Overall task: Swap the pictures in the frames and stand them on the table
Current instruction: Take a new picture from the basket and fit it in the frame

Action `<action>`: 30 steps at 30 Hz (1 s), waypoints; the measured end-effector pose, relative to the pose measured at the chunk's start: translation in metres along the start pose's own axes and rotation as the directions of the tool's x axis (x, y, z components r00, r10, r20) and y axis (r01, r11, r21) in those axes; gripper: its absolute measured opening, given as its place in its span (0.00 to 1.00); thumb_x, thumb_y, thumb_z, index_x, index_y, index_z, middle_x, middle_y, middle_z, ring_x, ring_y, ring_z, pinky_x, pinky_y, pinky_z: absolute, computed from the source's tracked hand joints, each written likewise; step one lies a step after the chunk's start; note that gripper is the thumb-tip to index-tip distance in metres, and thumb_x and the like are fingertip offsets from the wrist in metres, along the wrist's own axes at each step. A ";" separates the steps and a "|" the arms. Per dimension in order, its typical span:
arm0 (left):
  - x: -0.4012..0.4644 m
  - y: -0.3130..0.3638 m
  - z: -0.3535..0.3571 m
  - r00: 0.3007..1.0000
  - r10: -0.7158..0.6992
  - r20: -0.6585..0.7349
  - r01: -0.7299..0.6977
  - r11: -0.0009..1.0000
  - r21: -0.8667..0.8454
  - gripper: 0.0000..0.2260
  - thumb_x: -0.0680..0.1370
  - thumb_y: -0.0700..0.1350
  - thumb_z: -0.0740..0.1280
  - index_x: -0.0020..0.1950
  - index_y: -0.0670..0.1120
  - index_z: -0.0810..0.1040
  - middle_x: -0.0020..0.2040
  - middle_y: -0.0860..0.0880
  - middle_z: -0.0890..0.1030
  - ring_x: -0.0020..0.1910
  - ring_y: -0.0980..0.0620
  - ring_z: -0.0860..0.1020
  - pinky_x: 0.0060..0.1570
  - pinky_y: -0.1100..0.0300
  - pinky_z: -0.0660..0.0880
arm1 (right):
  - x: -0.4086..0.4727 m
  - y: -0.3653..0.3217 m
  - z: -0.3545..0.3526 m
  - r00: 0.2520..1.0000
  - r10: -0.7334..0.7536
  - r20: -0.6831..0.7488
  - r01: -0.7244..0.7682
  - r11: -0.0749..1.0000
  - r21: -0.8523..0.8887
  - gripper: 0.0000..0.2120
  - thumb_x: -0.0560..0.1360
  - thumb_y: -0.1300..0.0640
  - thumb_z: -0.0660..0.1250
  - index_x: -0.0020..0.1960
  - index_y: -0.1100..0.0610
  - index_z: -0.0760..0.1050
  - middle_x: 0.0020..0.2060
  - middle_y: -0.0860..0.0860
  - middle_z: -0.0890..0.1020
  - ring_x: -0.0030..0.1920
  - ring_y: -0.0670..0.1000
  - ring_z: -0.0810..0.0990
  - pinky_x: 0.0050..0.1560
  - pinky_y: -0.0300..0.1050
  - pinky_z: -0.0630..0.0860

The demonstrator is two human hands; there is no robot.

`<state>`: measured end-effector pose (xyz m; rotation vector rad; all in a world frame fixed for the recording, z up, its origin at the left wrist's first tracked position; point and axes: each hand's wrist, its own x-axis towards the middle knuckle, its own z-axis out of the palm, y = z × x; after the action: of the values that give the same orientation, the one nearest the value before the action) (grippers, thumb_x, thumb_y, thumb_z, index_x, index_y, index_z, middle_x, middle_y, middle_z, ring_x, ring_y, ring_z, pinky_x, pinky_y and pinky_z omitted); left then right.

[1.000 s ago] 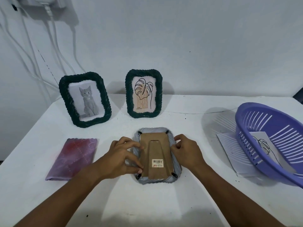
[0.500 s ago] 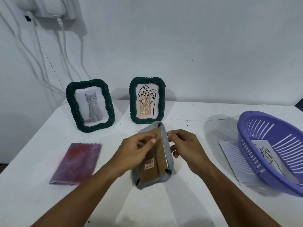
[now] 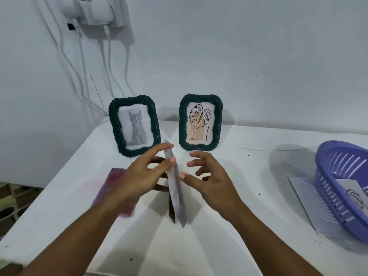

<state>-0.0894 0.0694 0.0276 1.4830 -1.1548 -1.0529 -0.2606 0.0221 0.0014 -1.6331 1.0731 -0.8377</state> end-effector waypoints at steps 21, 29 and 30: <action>0.022 -0.091 0.037 0.998 0.031 0.060 -0.049 0.942 0.331 0.16 0.79 0.45 0.65 0.67 0.52 0.74 0.53 0.56 0.80 0.52 0.60 0.78 0.58 0.72 0.69 | -0.018 0.133 -0.063 0.962 -0.258 -0.085 0.157 0.781 -0.604 0.20 0.75 0.46 0.62 0.65 0.51 0.75 0.57 0.47 0.79 0.58 0.49 0.71 0.61 0.48 0.70; 0.026 -0.097 0.040 0.970 0.224 0.095 -0.235 0.760 0.605 0.14 0.79 0.43 0.65 0.64 0.46 0.77 0.51 0.48 0.73 0.43 0.56 0.73 0.48 0.78 0.61 | -0.017 0.137 -0.061 0.957 -0.274 -0.096 0.146 0.740 -0.656 0.22 0.76 0.44 0.58 0.64 0.53 0.77 0.55 0.48 0.79 0.57 0.53 0.73 0.60 0.47 0.69; 0.026 -0.098 0.040 0.969 0.224 0.101 -0.238 0.760 0.605 0.14 0.78 0.43 0.65 0.63 0.46 0.77 0.51 0.48 0.72 0.41 0.57 0.73 0.47 0.78 0.61 | -0.016 0.137 -0.061 0.955 -0.280 -0.098 0.148 0.737 -0.660 0.22 0.76 0.44 0.58 0.63 0.53 0.77 0.55 0.48 0.79 0.57 0.53 0.72 0.61 0.45 0.68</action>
<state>-0.1071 0.0478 -0.0773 1.7537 -1.7613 -0.5297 -0.3564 -0.0028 -0.1128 -2.3355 1.4354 -0.8329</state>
